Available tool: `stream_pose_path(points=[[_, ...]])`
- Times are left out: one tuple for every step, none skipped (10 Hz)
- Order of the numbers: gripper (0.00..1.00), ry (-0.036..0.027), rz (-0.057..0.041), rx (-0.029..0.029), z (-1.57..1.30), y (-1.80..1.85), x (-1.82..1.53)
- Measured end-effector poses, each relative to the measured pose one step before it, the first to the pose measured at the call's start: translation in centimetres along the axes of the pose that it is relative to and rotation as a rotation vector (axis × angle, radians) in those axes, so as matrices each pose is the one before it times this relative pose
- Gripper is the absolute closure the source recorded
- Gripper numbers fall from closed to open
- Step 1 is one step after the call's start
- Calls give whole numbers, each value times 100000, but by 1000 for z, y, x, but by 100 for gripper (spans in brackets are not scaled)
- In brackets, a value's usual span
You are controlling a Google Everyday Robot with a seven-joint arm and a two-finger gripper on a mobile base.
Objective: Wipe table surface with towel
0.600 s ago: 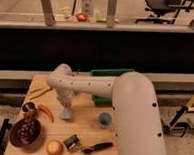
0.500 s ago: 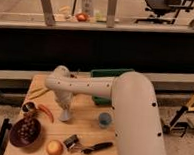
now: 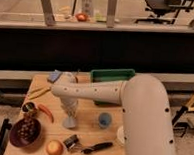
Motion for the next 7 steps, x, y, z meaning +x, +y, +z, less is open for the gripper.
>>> stream_pose_path(points=[[100,160,4352,-283,103,1992,797],[100,371,3330,-49,-92,1087,1020],[100,374,3208,104,-214,969,1613],[100,317,1236,253,-273,252,1032],[100,111,-6,17,-142,-104,440],[100,196,-961,286,-276,-844,380],[100,73,-1367,299,-253,-1117,165]])
